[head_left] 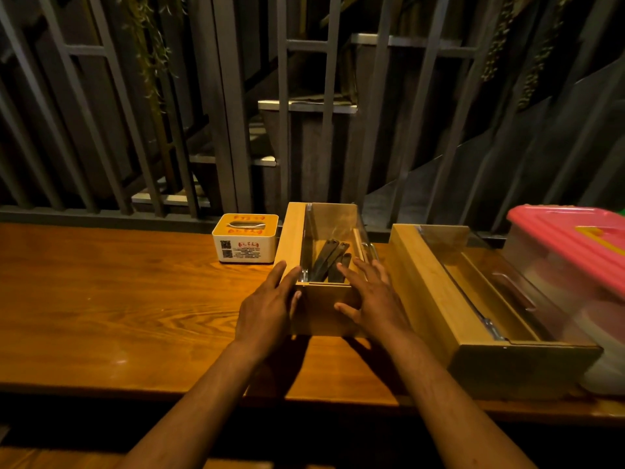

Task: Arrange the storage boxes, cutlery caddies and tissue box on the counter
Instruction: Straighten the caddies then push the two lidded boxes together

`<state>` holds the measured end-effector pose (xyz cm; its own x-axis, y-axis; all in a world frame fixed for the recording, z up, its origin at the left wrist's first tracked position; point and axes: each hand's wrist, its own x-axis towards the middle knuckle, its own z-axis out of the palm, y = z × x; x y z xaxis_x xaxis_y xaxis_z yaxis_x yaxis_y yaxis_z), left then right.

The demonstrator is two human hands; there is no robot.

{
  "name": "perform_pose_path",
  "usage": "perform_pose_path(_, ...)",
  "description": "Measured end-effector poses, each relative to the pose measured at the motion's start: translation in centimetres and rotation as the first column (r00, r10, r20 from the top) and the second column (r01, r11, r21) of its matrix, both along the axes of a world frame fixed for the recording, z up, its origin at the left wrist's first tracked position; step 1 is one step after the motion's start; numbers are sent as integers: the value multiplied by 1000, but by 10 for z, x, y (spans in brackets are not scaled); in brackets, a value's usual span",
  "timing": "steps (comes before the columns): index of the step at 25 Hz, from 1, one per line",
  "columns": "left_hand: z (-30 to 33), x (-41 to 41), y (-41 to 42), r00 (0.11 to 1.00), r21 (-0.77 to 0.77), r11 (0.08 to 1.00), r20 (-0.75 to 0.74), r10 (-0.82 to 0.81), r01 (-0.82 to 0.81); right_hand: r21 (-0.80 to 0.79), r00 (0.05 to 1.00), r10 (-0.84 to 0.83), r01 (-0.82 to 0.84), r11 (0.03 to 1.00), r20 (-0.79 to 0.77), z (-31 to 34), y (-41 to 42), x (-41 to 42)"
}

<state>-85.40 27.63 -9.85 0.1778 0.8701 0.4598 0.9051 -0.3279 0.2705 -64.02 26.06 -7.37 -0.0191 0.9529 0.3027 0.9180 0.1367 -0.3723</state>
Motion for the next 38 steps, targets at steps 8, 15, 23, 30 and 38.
perform_pose_path(8, 17, 4, -12, 991, -67, 997, -133, 28, -37, -88, 991, -3, 15, 996, 133, 16, -10, 0)
perform_pose_path(15, 42, 60, -65, 988, 39, 999, -152, 5, 1, 130, 998, 20, -28, 991, 57, 60, -49, 45)
perform_pose_path(23, 50, 229, -130, 993, 98, 991, -76, -88, 96, 127, 1000, 14, -15, 992, 13, 50, -118, 215)
perform_pose_path(30, 15, 289, -143, 995, -51, 998, -95, -39, 34, -45, 995, 100, -100, 994, 17, 8, -139, 294)
perform_pose_path(38, 11, 274, -115, 992, -25, 1000, -128, 0, -3, -8, 986, 152, -153, 988, -62, 1, -99, 278)
